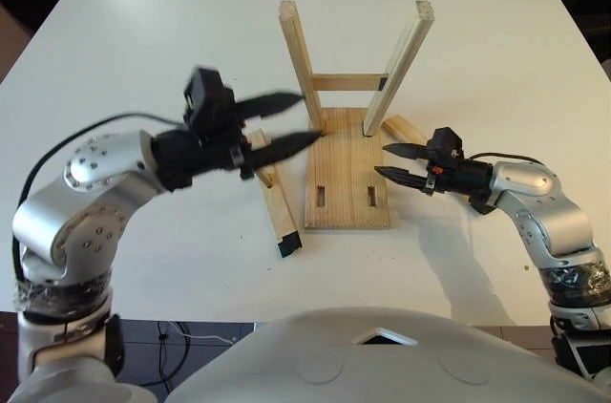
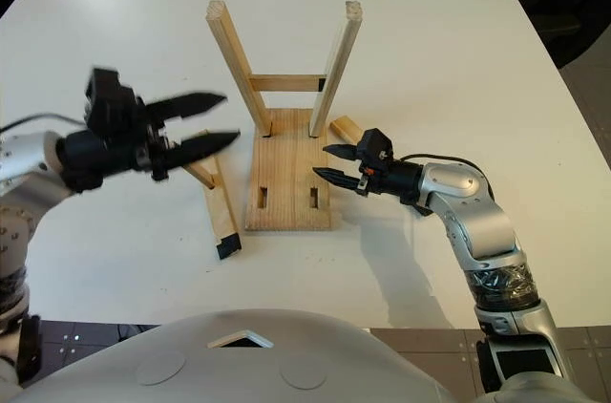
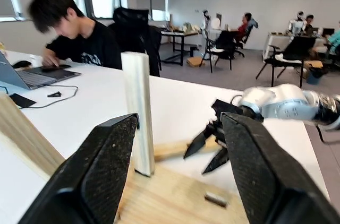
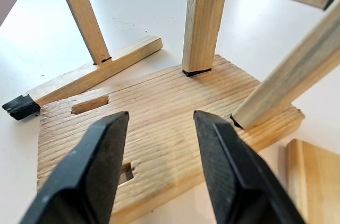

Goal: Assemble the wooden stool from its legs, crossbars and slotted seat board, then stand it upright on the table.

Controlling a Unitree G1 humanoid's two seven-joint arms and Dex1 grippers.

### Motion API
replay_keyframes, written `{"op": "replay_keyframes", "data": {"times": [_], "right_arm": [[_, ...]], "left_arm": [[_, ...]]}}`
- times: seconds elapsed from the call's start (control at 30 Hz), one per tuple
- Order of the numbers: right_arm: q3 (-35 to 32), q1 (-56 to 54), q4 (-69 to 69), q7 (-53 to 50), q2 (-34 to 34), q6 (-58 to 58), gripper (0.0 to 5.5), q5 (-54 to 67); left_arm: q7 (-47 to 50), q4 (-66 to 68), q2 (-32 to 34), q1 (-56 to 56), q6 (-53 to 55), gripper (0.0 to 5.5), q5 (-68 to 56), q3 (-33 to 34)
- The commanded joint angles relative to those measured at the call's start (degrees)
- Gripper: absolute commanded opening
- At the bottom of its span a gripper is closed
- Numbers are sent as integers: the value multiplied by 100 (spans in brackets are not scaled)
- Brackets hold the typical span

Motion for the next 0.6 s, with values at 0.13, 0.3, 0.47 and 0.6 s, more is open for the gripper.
{"op": "replay_keyframes", "data": {"times": [0.13, 0.3, 0.47, 0.6], "right_arm": [[-111, -1, -48, -87, -36, 13, 224, -15], [-63, -39, -42, -89, -65, 11, 224, -51], [-143, 71, -81, -143, -90, 10, 224, -36], [-170, 203, -170, -270, -42, 10, 224, -47]], "left_arm": [[-349, 307, 349, 1236, -794, 290, 2017, -1618], [-217, 798, 254, 1422, -1328, 290, 3032, -2282], [-637, 1066, 916, 1938, -1869, 290, 3525, -2017], [-971, 1399, 1328, 2041, -2251, 290, 3741, -1819]]}}
